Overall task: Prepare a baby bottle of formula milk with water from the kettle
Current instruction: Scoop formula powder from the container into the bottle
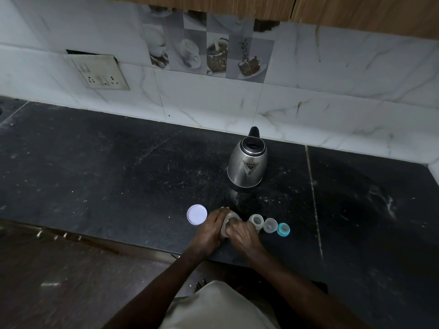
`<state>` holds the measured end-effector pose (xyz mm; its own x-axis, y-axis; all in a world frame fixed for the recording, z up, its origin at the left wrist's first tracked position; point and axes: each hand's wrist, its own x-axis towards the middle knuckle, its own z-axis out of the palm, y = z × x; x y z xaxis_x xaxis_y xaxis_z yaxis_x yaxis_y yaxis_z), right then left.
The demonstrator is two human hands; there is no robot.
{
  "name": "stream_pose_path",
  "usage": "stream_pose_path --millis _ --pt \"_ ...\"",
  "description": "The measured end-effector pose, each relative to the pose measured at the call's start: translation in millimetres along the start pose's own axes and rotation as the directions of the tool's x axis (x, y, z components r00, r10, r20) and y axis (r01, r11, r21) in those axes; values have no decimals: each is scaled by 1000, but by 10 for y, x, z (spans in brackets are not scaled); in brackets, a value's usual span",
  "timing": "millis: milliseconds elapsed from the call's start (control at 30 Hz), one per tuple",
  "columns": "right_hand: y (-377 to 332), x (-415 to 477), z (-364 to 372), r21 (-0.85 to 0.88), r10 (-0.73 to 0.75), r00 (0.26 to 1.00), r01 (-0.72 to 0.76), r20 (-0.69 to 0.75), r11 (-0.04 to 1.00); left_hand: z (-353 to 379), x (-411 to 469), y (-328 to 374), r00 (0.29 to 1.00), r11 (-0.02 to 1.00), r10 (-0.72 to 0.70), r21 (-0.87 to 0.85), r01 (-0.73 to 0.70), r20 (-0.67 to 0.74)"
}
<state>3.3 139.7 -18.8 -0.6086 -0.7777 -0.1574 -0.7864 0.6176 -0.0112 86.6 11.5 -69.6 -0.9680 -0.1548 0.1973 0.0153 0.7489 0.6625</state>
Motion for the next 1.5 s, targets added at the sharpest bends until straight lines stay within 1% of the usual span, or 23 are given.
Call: stream_pose_path --millis 133,200,233,300,367,400,500,567,700,767,800,833,867,933,1000,1033,1133,1167,1267,1300,1333,1400,1500 --pt "-96 -11 -56 45 150 989 -150 -4 988 30 -7 -13 1000 1000 1 29 -1 7" --pt "-111 -74 -58 149 225 974 -223 2 963 22 -3 -34 1000 1000 -15 20 15 -6" --pt "-108 -116 -53 249 274 962 -264 -6 932 18 -6 -42 1000 1000 -22 14 22 -7" --pt "-96 -198 -47 487 428 904 -373 -1 790 8 -5 -48 999 999 -40 4 40 -12" --pt "-58 -279 -4 703 529 847 -404 47 586 6 -9 -74 998 998 -60 -10 60 -7" --pt "-42 -313 -13 765 555 827 -414 91 493 8 -12 -85 998 998 -69 -13 69 -3" --pt "-7 -374 -106 853 589 785 -431 192 296 5 -7 -86 995 995 -98 -19 98 6" --pt "-1 -407 -128 874 601 771 -424 210 239 9 -3 -92 994 994 -105 -28 105 3" --pt "-11 -465 -204 877 597 766 -434 238 207 2 -10 -94 994 993 -108 -48 107 -17" --pt "-12 -475 -186 866 615 759 -438 215 239 -1 -10 -79 994 993 -105 -47 104 -16" --pt "-5 -469 -162 846 626 769 -415 130 334 4 -8 -69 995 995 -97 -39 97 -14" --pt "1 -458 -139 776 610 792 -389 6 497 17 -8 -65 996 996 -83 -28 83 -15" --pt "3 -442 -118 674 527 848 -354 -62 648 26 -5 -57 998 998 -66 -14 66 -15" --pt "-12 -364 -113 542 332 943 -267 -23 797 56 -5 -63 1000 1000 -29 6 29 -2" --pt "-2 -254 -82 529 287 958 -233 -20 816 81 -13 -58 1000 1000 -2 26 2 5" --pt "4 -215 -66 548 299 954 -265 28 793 80 -18 -44 1000 999 8 37 -8 10" --pt "5 -96 29 571 304 951 -282 58 771 48 -25 40 999 998 38 52 -40 24" --pt "-16 -104 36 557 282 948 -314 146 769 43 -25 75 999 997 48 52 -49 22" --pt "-31 -149 4 477 281 957 -277 65 834 -5 -24 138 999 998 46 35 -47 26" --pt "-37 -150 -23 487 308 949 -298 62 821 -13 -23 126 999 999 40 29 -41 19" --pt "-34 -159 -26 529 364 929 -342 66 777 -19 -22 103 1000 999 26 21 -26 17" --pt "-38 -198 -13 678 483 873 -398 73 618 -20 -16 59 1000 1000 -16 0 16 10" --pt "6 -303 -12 825 564 813 -416 147 384 -21 -6 3 995 995 -98 -26 98 17"
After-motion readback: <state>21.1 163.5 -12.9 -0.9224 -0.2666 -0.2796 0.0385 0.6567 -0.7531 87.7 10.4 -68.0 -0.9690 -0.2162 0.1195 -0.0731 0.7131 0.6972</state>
